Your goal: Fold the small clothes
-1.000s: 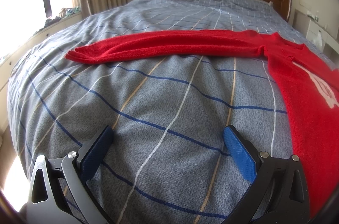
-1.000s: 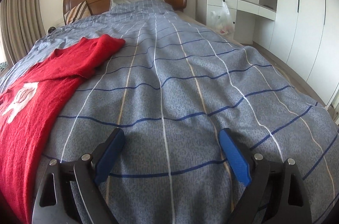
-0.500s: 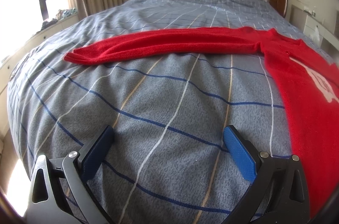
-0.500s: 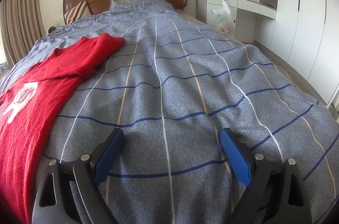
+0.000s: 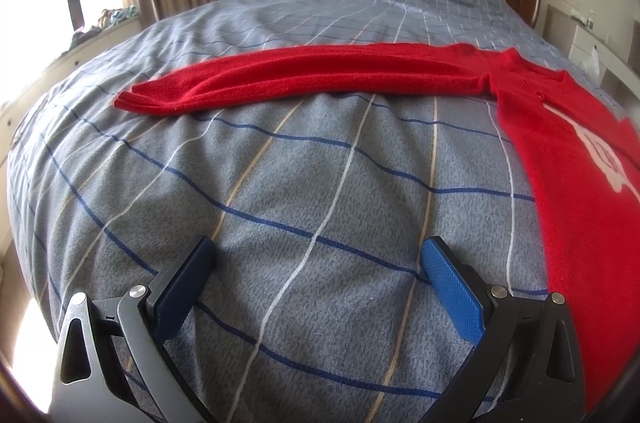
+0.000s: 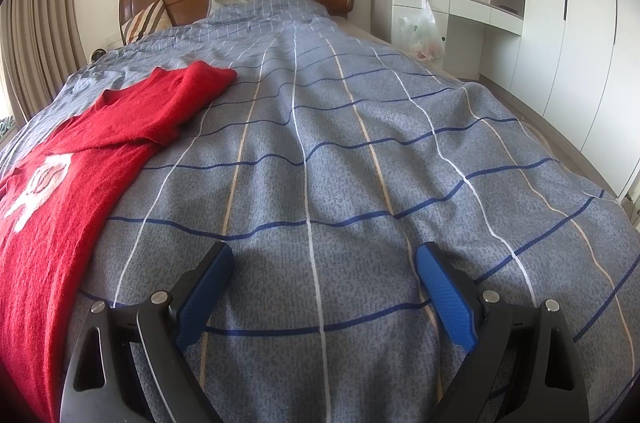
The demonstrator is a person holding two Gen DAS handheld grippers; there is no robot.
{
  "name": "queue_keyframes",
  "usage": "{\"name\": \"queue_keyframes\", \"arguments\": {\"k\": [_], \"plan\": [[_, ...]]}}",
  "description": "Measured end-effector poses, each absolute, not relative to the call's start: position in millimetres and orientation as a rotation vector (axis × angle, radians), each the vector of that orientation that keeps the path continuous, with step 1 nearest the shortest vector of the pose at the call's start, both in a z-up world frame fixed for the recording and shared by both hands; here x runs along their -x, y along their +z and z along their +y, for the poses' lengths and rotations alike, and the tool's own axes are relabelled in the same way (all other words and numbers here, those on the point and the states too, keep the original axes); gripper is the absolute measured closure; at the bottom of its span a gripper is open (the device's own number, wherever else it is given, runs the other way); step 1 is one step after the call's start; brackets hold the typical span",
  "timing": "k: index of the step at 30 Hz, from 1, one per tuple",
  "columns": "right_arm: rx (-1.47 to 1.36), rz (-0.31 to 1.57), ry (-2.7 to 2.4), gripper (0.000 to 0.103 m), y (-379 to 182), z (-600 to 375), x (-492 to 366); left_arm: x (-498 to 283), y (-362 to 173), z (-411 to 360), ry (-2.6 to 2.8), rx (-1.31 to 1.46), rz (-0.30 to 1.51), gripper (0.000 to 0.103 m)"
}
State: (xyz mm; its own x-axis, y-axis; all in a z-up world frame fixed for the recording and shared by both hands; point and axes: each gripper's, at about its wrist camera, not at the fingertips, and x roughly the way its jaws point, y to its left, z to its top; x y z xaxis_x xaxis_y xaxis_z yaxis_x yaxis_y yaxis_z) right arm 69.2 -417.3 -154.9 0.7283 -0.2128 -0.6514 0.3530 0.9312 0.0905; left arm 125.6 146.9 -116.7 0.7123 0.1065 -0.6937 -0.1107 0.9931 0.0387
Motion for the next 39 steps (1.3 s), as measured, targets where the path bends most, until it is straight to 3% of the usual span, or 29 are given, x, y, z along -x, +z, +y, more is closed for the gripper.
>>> {"name": "queue_keyframes", "arguments": {"k": [23, 34, 39], "plan": [[-0.215, 0.689, -0.314, 0.011, -154.6, -417.2, -68.8, -124.4, -113.3, 147.9, 0.081, 0.017, 0.815, 0.000], [-0.214, 0.689, -0.315, 0.010, -154.6, -417.2, -68.8, -129.7, -52.1, 186.3, -0.030, 0.180, 0.854, 0.001], [-0.216, 0.686, -0.311, 0.010, -155.8, -416.5, -69.7, -162.3, -10.6, 257.1, 0.001, 0.371, 0.822, 0.001]]}}
